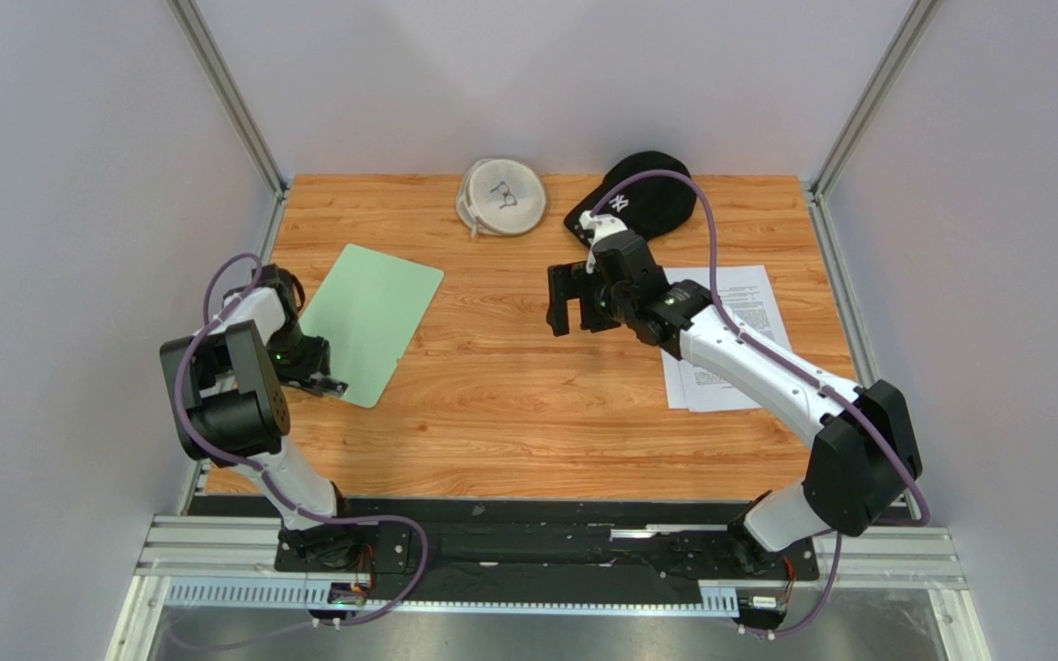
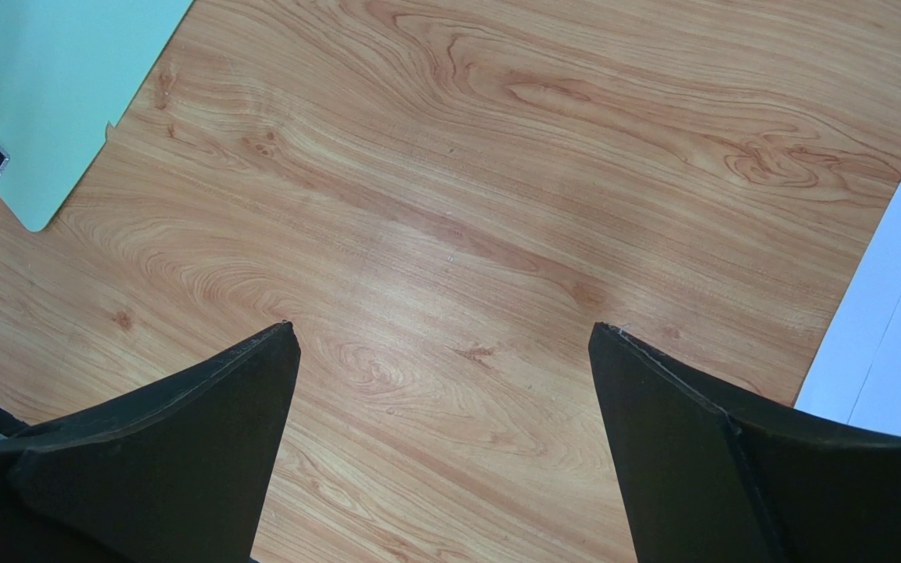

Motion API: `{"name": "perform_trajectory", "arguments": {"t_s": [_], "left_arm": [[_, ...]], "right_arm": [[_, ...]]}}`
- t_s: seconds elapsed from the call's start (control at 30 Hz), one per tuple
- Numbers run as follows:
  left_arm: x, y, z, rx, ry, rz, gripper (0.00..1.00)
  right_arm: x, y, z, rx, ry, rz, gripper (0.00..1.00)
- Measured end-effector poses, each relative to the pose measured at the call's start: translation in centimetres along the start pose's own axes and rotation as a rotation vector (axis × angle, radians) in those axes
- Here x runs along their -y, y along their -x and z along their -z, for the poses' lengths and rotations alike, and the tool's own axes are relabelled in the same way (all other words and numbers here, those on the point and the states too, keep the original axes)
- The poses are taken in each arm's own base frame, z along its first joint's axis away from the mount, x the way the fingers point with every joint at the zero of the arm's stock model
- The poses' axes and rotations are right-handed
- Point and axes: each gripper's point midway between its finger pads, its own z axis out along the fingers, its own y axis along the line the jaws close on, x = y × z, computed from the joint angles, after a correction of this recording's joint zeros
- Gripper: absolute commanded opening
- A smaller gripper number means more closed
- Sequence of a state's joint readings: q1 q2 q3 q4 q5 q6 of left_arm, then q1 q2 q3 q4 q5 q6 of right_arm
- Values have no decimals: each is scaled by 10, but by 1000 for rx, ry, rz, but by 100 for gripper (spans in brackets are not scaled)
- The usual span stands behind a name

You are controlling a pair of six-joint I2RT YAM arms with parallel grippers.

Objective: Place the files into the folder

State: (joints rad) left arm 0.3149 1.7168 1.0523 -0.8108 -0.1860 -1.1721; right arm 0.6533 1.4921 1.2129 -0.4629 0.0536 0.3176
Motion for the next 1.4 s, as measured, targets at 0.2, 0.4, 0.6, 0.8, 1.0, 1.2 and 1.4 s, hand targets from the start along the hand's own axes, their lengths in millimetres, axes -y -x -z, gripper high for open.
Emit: {"name": "perform_trajectory", "arguments": {"t_s": [0.2, 0.4, 0.6, 0.8, 1.0, 1.2, 1.4], "left_arm": [[4, -3, 1, -17, -23, -8, 18], [6, 3, 16, 19, -91, -65, 0], [-19, -13, 10, -22, -58, -166, 0], [-19, -4, 24, 29, -106, -274, 20], [21, 11, 47, 61, -242, -347, 37], [106, 30, 42, 19, -304, -379, 35], [164, 52, 27, 55, -311, -376, 40]], "right_arm": [[0, 0, -1, 3, -1, 0, 100], [0, 0, -1, 4, -1, -1, 99], [2, -5, -9, -16, -7, 0, 99], [3, -8, -12, -26, -11, 1, 100], [4, -14, -18, -45, -18, 2, 100], [6, -18, -25, -64, -26, 3, 99], [6, -15, -26, -62, -32, 4, 100]]}}
